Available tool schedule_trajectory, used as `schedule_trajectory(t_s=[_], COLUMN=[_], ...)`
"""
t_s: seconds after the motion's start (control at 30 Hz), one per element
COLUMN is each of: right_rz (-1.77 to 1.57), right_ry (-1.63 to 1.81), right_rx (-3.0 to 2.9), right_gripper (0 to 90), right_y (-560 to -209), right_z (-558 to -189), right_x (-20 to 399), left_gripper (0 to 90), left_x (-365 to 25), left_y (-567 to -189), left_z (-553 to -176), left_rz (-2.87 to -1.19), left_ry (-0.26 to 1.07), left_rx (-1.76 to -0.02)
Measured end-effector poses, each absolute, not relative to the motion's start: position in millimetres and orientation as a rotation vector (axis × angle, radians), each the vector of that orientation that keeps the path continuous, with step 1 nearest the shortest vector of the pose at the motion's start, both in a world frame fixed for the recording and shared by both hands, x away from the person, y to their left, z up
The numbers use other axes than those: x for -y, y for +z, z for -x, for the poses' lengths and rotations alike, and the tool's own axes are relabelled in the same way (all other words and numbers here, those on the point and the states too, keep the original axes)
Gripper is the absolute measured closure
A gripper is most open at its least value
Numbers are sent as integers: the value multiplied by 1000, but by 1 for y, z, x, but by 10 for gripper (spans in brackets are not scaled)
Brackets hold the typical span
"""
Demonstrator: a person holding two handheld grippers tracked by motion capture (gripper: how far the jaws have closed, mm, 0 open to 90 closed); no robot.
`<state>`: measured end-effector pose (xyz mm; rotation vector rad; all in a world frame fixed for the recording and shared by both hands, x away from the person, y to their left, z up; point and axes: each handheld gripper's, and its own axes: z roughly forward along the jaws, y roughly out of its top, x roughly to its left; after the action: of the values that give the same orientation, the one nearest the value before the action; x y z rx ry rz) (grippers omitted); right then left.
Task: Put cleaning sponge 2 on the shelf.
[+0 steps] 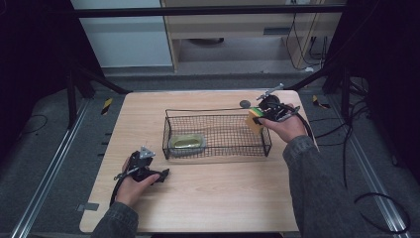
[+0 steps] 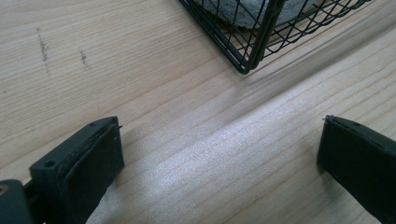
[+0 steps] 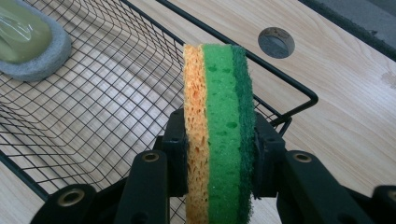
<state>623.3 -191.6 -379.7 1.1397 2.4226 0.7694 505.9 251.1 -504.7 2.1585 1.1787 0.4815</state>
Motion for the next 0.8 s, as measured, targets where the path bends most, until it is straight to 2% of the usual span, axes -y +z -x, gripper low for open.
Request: schedule_trajectory(t_s=[0.8], right_rz=[-1159], right_ry=[718], right_rx=[-2438], right_gripper=[652], right_y=[-404], right_z=[-628], right_x=[195], left_gripper=[0], left_x=[-252], left_y=[-504], left_z=[-506], left_rz=[-2171], left_ry=[485], left_rx=[-1171])
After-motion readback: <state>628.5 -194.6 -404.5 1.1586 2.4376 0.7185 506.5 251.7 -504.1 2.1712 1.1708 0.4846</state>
